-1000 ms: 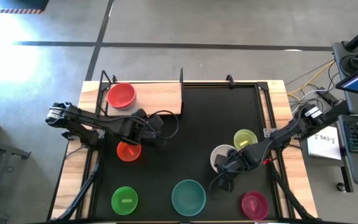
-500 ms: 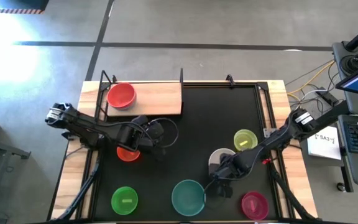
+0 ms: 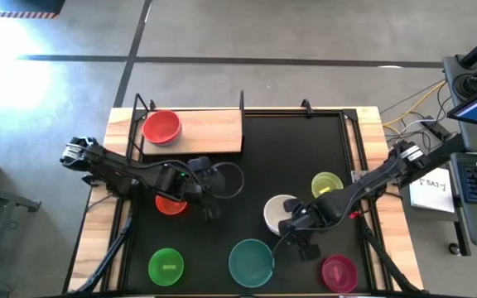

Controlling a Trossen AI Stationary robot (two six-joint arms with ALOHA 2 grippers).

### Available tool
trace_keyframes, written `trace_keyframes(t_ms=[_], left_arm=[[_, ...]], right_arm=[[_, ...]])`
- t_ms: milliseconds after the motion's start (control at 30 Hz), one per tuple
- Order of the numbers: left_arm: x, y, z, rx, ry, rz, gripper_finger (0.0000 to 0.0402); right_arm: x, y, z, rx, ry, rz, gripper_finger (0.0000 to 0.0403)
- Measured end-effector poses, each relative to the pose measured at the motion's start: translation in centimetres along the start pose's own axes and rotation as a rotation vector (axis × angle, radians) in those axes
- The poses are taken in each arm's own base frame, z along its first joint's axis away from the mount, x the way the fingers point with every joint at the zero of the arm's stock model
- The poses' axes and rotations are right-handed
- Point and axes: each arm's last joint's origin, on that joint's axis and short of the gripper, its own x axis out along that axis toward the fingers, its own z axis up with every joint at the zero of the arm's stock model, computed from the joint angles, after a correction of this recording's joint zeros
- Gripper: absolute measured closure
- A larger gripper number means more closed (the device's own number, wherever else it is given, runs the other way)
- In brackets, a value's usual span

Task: Place and stack bowls onto a shelf
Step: Stack the white bowl on top of the orange bowl on the shelf

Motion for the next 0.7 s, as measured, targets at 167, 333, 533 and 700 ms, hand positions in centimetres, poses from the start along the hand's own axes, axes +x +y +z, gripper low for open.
trace_keyframes(t_ms=[167,333,533,700], left_arm=[[0.1,-1.5,0.4,0.354,-0.100,-0.168,0.0262],[-0.2,-2.2,1.5,0.459,-0.246,-0.235,0.0262],[-0.2,-2.8,2.0,0.547,-0.322,-0.361,0.0262],[1.0,-3.7,1.7,0.659,-0.314,-0.431,0.0267]], right_arm=[[-2.1,-0.1,0.4,-0.221,-0.072,0.026,0.0394],[-3.2,-1.0,0.6,-0.354,-0.113,0.034,0.0394],[-3.5,-2.1,1.2,-0.499,-0.171,0.177,0.0394],[-3.8,-3.3,1.7,-0.564,-0.229,0.256,0.0394]])
